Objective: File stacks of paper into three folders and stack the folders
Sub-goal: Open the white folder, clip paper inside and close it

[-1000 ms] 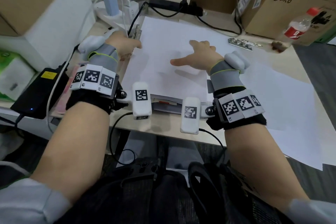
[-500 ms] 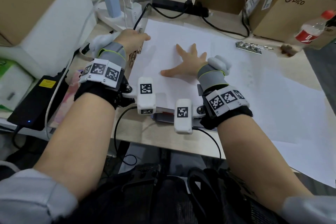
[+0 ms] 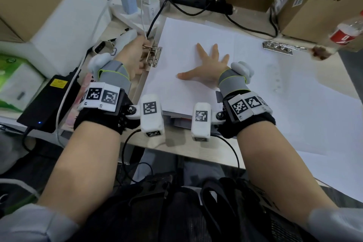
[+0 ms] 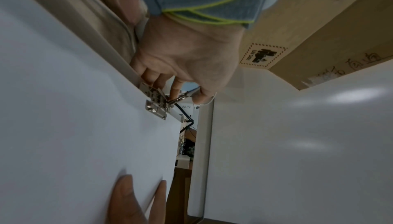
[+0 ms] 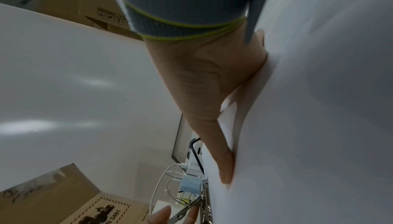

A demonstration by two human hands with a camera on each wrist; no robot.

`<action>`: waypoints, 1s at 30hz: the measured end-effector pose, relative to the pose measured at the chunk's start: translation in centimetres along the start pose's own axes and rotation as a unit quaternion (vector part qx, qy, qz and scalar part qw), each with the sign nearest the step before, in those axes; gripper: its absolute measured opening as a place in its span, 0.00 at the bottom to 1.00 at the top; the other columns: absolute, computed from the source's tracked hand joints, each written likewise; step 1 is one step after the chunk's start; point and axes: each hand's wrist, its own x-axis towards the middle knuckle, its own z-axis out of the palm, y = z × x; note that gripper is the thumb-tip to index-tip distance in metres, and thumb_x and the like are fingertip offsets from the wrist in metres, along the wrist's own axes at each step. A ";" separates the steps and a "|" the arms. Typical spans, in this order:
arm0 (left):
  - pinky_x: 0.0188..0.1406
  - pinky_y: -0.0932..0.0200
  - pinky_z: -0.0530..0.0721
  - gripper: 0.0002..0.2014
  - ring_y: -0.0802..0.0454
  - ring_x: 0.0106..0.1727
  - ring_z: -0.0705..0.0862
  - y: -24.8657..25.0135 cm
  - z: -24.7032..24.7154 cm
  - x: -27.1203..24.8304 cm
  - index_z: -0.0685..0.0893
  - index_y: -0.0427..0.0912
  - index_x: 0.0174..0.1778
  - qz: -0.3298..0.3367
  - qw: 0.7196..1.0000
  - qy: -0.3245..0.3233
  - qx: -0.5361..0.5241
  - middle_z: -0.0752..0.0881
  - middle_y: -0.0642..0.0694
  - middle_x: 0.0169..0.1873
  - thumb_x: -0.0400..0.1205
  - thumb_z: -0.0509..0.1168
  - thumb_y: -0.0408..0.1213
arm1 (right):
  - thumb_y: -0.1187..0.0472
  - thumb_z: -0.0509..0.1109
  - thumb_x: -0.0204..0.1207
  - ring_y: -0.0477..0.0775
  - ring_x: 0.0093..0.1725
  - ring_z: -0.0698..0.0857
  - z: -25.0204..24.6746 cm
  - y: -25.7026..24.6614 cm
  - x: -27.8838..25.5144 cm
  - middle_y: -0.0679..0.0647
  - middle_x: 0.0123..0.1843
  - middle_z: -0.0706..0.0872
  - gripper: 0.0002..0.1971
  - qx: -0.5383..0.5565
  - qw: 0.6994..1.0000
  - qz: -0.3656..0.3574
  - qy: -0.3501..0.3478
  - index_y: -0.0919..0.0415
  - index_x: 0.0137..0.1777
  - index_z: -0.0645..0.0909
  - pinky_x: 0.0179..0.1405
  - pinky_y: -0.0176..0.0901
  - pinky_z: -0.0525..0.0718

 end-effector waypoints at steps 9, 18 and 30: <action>0.33 0.61 0.77 0.20 0.52 0.30 0.78 -2.0 -1.3 -0.8 0.82 0.45 0.49 -0.043 0.996 -0.073 -0.012 0.83 0.49 0.35 0.80 0.56 0.58 | 0.31 0.75 0.61 0.71 0.80 0.28 0.5 0.1 0.2 0.47 0.83 0.28 0.57 0.019 1.000 0.004 0.011 0.34 0.81 0.38 0.79 0.67 0.38; 0.19 0.68 0.82 0.09 0.61 0.18 0.83 -3.0 -0.3 -1.2 0.78 0.47 0.41 0.000 0.999 -0.030 -0.017 0.85 0.53 0.30 0.85 0.58 0.35 | 0.29 0.74 0.58 0.72 0.80 0.27 0.8 0.2 0.8 0.47 0.83 0.26 0.60 -0.005 1.000 0.016 0.010 0.34 0.80 0.35 0.79 0.70 0.42; 0.22 0.70 0.83 0.08 0.66 0.19 0.83 -4.1 0.4 -0.5 0.79 0.45 0.41 0.022 1.000 -0.001 -0.004 0.86 0.53 0.31 0.86 0.59 0.32 | 0.29 0.75 0.58 0.72 0.79 0.27 1.0 0.4 1.1 0.48 0.83 0.26 0.60 -0.005 1.000 0.013 0.020 0.34 0.80 0.35 0.79 0.70 0.41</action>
